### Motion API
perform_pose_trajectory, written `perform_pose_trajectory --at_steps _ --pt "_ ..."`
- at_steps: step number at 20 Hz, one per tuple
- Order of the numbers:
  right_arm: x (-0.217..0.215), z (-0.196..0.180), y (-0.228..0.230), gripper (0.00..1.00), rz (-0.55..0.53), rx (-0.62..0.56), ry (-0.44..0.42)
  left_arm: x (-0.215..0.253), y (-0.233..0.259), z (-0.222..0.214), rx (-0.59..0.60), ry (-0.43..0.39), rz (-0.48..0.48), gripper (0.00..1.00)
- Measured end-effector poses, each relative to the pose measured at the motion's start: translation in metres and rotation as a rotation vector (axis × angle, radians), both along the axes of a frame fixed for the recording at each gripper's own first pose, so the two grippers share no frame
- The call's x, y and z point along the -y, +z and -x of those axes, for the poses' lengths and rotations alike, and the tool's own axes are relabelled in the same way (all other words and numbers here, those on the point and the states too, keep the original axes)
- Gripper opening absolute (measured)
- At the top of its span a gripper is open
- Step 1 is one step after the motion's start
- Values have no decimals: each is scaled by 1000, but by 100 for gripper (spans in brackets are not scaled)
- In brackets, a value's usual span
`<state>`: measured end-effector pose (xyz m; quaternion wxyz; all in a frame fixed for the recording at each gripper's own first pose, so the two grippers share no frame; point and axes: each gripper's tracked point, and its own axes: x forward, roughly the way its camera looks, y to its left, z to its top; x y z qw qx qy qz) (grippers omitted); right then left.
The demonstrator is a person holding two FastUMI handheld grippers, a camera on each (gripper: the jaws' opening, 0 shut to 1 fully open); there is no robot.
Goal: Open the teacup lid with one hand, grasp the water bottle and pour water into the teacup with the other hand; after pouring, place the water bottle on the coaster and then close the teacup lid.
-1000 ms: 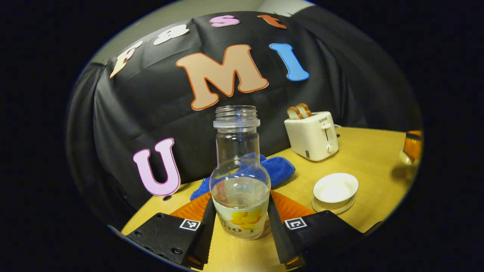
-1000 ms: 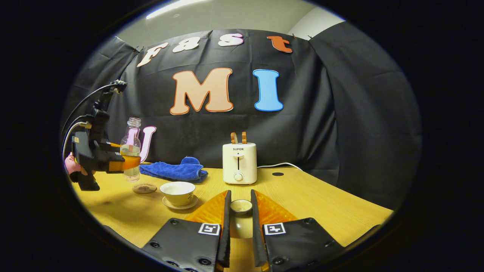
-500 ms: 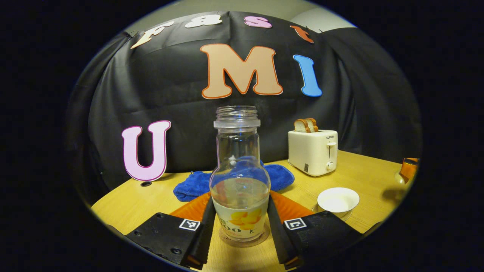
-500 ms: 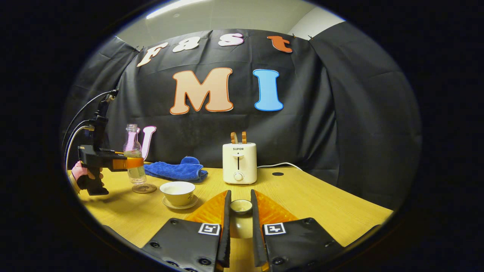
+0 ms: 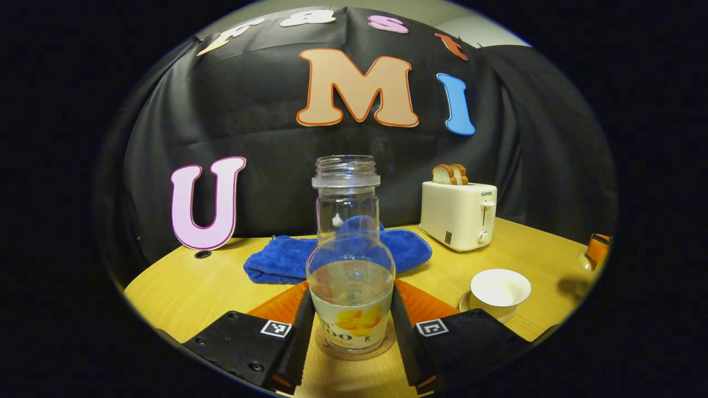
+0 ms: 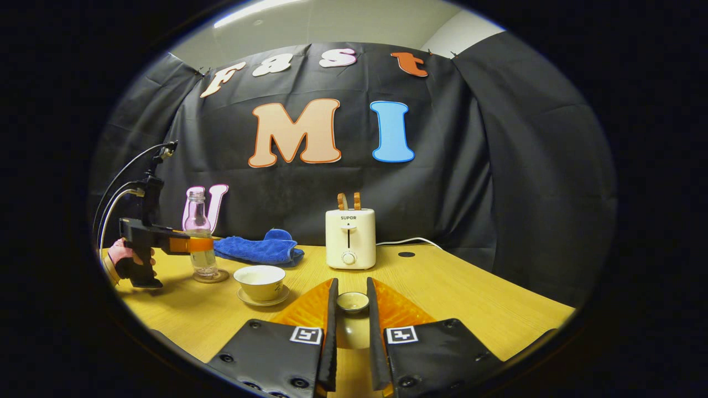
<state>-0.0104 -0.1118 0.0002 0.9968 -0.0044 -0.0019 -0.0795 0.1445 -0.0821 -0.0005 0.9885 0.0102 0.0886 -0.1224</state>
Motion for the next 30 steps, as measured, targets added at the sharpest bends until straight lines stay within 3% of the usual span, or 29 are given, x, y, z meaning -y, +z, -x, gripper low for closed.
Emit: perform_pose_trajectory --at_steps 18,20,21,23,30 --pt "1 -1 0 27 0 0 -1 1 -9 -2 -25 -18 21 73" --pt "1 0 0 28 0 0 -1 2 -6 0 -14 -20 36 78" --pt "1 0 0 28 0 -1 -1 1 -4 1 -11 -20 42 88" --pt "0 0 0 28 0 -1 2 -4 -5 3 -9 -8 53 92" --pt "-3 -1 0 28 -1 -2 15 -8 -3 18 11 1 67 94"
